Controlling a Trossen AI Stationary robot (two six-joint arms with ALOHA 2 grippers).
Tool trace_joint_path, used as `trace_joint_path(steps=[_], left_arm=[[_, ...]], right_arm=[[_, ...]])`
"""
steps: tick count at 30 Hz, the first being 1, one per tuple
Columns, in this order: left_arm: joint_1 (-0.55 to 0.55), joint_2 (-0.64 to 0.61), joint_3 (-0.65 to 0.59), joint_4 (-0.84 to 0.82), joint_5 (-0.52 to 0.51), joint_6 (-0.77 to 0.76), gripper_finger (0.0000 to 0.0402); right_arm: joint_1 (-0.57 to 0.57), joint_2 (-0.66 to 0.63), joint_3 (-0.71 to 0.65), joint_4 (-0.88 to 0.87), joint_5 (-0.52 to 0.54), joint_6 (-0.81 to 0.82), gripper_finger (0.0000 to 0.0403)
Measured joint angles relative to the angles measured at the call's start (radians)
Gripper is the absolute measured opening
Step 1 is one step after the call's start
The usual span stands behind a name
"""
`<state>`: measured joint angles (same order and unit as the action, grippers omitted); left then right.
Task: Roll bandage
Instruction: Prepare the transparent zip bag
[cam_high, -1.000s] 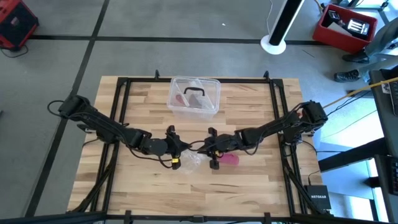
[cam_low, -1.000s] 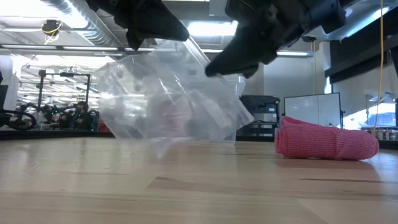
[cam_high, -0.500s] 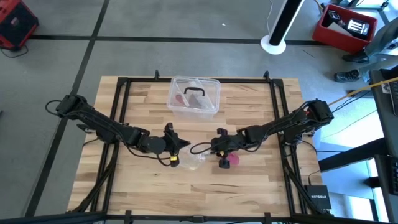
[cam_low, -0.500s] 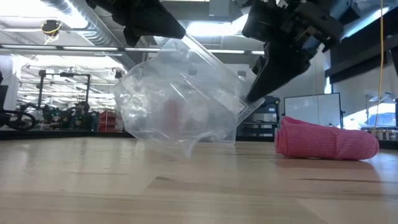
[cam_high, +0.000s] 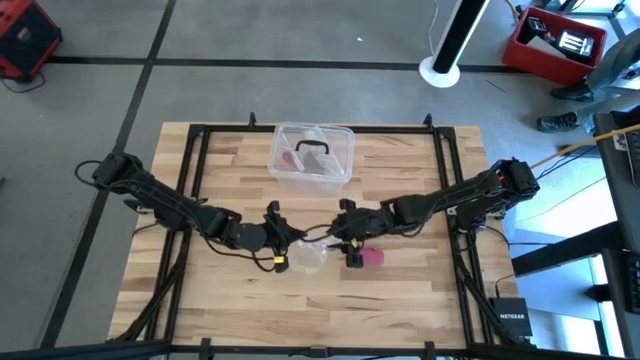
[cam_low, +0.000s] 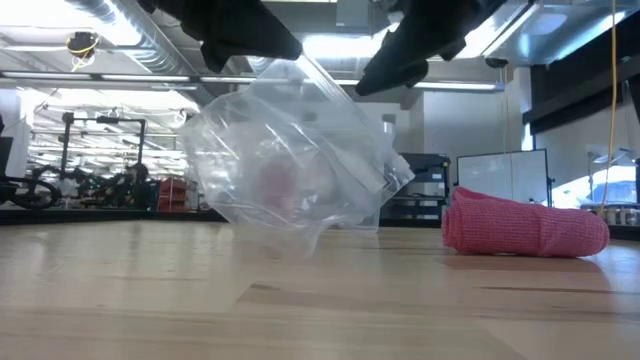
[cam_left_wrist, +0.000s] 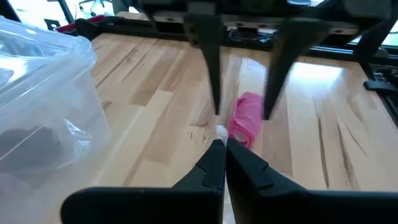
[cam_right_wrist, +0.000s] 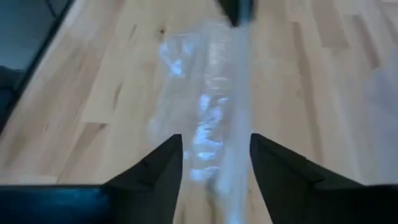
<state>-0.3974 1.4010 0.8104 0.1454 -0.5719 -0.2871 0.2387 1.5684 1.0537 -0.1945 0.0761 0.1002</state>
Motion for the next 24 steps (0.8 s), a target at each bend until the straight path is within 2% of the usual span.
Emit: trace_joint_path(steps=[4,10,24], left_arm=[[0.000,0.000,0.000,0.004,-0.009,0.009,0.0000],[0.000,0.001,0.000,0.006,-0.009,0.012,0.0000],[0.000,0.002,-0.001,0.001,-0.009,0.003,0.0000]], right_arm=[[0.035,0.020,-0.022,0.009,0.036,0.018,0.0200],[0.050,0.041,-0.023,0.028,0.153,-0.012,0.0181],[0.049,0.053,-0.022,0.079,0.115,-0.034,0.0166]])
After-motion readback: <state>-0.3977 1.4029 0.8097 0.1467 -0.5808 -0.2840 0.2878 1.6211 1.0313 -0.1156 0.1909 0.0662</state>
